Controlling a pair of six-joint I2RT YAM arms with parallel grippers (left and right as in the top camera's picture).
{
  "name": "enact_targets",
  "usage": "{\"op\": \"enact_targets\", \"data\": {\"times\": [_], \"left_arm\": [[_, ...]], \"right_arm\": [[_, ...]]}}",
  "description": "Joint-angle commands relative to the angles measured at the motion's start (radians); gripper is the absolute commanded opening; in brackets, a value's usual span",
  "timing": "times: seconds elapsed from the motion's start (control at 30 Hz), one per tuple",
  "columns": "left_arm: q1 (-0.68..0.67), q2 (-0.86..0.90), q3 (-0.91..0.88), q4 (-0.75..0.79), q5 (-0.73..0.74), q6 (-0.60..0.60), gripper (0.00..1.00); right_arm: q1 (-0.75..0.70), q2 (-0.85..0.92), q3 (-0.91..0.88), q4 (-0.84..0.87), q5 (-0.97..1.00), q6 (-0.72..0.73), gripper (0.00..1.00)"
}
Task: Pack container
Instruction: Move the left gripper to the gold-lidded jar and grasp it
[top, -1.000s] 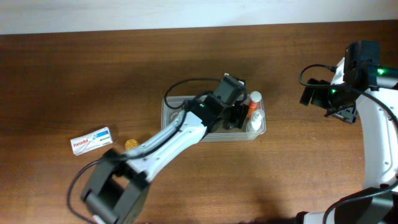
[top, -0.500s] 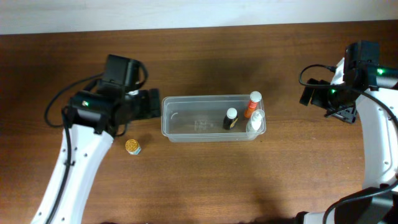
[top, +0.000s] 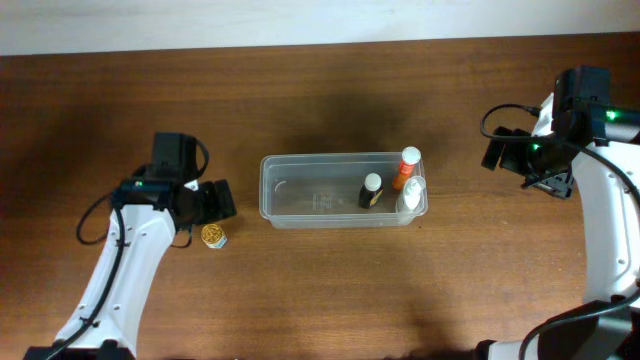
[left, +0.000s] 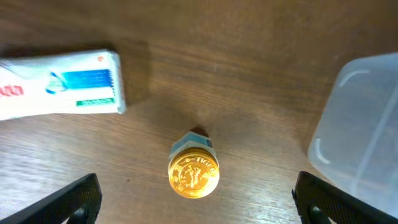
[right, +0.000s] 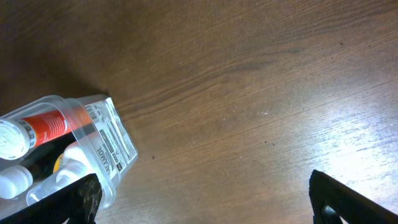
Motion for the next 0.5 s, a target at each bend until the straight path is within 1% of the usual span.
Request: {"op": "enact_targets", "data": {"times": [0.0, 0.17, 0.47], "left_arm": [[0.003, 0.011, -0.068, 0.039, 0.044, 0.004, 0.99], [0.003, 0.051, -0.118, 0.085, 0.044, 0.004, 0.99], [0.003, 0.187, -0.121, 0.132, 0.062, 0.004, 0.99]], "right_arm": [[-0.003, 0.005, -0.003, 0.002, -0.005, -0.010, 0.99], [-0.003, 0.005, -0.003, 0.000, -0.005, -0.010, 0.99], [-0.003, 0.005, -0.003, -0.001, -0.005, -0.010, 0.99]]}}
